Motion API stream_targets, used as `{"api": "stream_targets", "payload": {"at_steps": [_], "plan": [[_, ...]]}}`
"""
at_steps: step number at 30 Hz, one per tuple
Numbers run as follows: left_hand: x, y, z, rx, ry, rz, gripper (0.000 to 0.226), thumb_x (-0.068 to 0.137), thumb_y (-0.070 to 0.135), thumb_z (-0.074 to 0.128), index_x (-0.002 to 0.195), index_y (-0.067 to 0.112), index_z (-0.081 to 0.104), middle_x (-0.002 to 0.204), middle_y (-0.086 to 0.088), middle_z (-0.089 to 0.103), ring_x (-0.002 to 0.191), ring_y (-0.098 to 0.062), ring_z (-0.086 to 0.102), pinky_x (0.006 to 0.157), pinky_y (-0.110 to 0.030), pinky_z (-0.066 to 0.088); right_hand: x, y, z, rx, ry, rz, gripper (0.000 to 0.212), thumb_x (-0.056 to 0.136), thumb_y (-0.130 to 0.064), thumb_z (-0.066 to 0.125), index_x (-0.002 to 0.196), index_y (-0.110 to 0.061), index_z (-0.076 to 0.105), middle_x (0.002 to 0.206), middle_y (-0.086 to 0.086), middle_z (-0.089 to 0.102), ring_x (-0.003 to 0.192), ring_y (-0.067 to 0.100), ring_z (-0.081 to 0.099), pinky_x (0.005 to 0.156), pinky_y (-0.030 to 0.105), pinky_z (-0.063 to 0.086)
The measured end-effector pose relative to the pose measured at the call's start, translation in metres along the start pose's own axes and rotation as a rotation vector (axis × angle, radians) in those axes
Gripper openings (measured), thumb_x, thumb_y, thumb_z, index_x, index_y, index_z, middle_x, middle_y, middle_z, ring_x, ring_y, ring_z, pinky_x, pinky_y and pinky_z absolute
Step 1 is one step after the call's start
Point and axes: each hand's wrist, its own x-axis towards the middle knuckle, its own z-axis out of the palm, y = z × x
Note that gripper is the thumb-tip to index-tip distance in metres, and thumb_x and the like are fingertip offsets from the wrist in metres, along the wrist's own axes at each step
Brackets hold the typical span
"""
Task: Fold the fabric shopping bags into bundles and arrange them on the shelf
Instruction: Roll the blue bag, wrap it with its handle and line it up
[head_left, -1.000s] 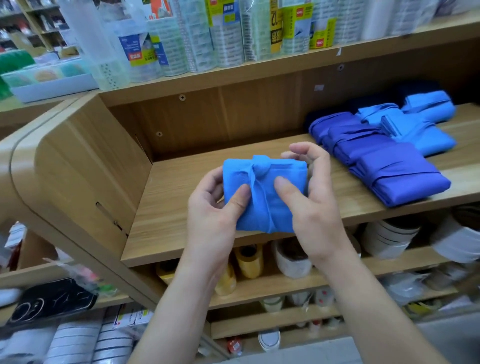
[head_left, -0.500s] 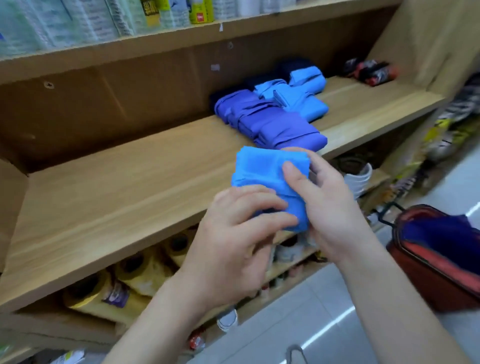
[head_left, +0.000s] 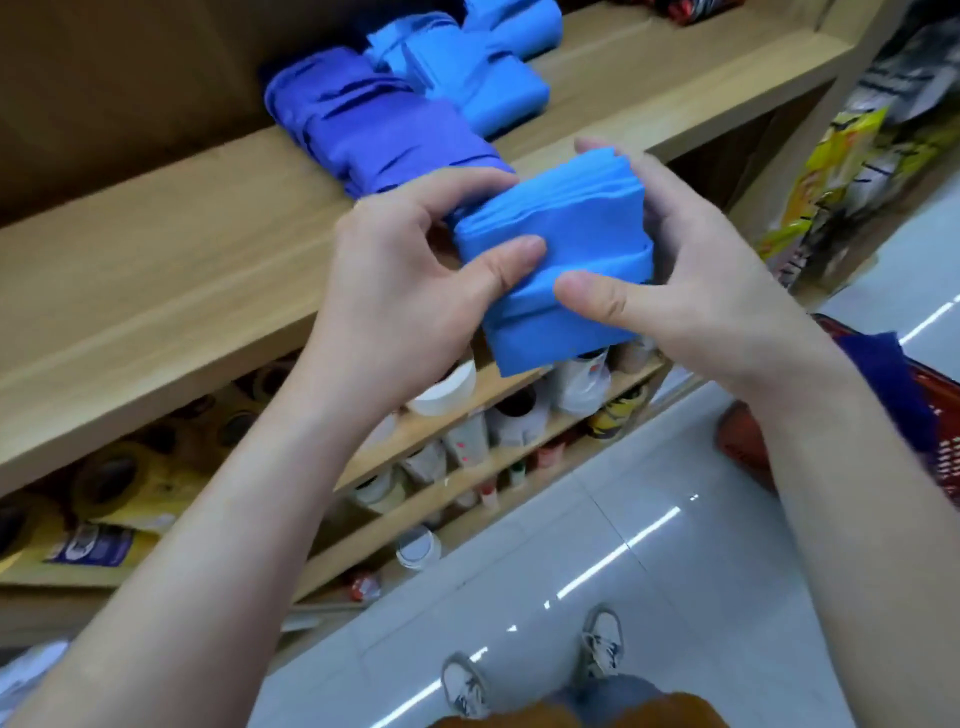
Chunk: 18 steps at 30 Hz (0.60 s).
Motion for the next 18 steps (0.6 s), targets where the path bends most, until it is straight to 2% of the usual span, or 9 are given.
{"api": "stream_targets", "payload": {"at_steps": [3, 6, 7, 10, 13, 16, 18], "plan": [[0.019, 0.014, 0.024, -0.005, 0.047, 0.011, 0.022, 0.083, 0.030, 0.074, 0.103, 0.032, 0.066, 0.095, 0.020, 0.068, 0.090, -0.004, 0.067, 0.085, -0.034, 0.055, 0.002, 0.008, -0.036, -0.184, -0.084, -0.050, 0.098, 0.078, -0.035, 0.080, 0.152, -0.031, 0.017, 0.139, -0.018, 0.048, 0.126, 0.001, 0.050, 0.106, 0.031, 0.044], [0.041, 0.018, 0.042, -0.038, 0.065, -0.027, 0.018, 0.085, 0.030, 0.073, 0.102, 0.027, 0.068, 0.095, 0.013, 0.071, 0.090, -0.009, 0.069, 0.083, -0.039, 0.056, 0.010, 0.010, -0.064, -0.273, -0.114, -0.105, 0.107, 0.079, -0.022, 0.082, 0.156, -0.026, 0.007, 0.148, -0.018, 0.036, 0.130, -0.007, 0.042, 0.103, 0.018, 0.041], [0.049, 0.019, 0.047, -0.049, 0.062, -0.044, 0.016, 0.085, 0.030, 0.072, 0.100, 0.026, 0.069, 0.095, 0.010, 0.072, 0.089, -0.010, 0.069, 0.081, -0.039, 0.057, 0.014, 0.009, -0.071, -0.302, -0.117, -0.135, 0.108, 0.078, -0.018, 0.082, 0.156, -0.025, 0.008, 0.151, -0.015, 0.034, 0.132, -0.007, 0.040, 0.103, 0.017, 0.041], [0.069, 0.024, 0.053, -0.115, 0.018, -0.117, 0.010, 0.089, 0.024, 0.070, 0.099, 0.022, 0.070, 0.093, 0.003, 0.074, 0.082, -0.008, 0.070, 0.070, -0.037, 0.060, 0.029, 0.009, -0.088, -0.308, -0.092, -0.210, 0.105, 0.076, -0.013, 0.084, 0.156, -0.024, 0.016, 0.149, -0.006, 0.039, 0.133, 0.001, 0.043, 0.098, 0.019, 0.047], [0.092, 0.028, 0.054, -0.148, -0.041, -0.192, 0.012, 0.092, 0.020, 0.067, 0.102, 0.014, 0.071, 0.098, -0.012, 0.074, 0.086, -0.020, 0.073, 0.066, -0.039, 0.062, 0.048, 0.010, -0.101, -0.298, -0.112, -0.227, 0.105, 0.075, -0.016, 0.084, 0.155, -0.028, 0.017, 0.145, -0.005, 0.043, 0.125, 0.007, 0.051, 0.093, 0.020, 0.050], [0.120, 0.027, 0.051, -0.153, -0.102, -0.259, 0.016, 0.095, 0.023, 0.064, 0.104, 0.013, 0.071, 0.094, -0.009, 0.075, 0.084, -0.019, 0.074, 0.067, -0.039, 0.062, 0.070, 0.009, -0.112, -0.511, -0.092, -0.256, 0.102, 0.073, -0.026, 0.085, 0.153, -0.035, 0.023, 0.142, 0.000, 0.043, 0.127, 0.013, 0.046, 0.104, 0.032, 0.044], [0.141, 0.024, 0.050, -0.116, -0.150, -0.281, 0.020, 0.098, 0.026, 0.059, 0.103, 0.011, 0.071, 0.088, -0.006, 0.073, 0.076, -0.011, 0.072, 0.063, -0.031, 0.060, 0.086, 0.009, -0.117, -0.639, -0.068, -0.272, 0.087, 0.073, -0.035, 0.084, 0.146, -0.039, 0.037, 0.135, 0.003, 0.048, 0.124, 0.017, 0.045, 0.103, 0.030, 0.039]]}}
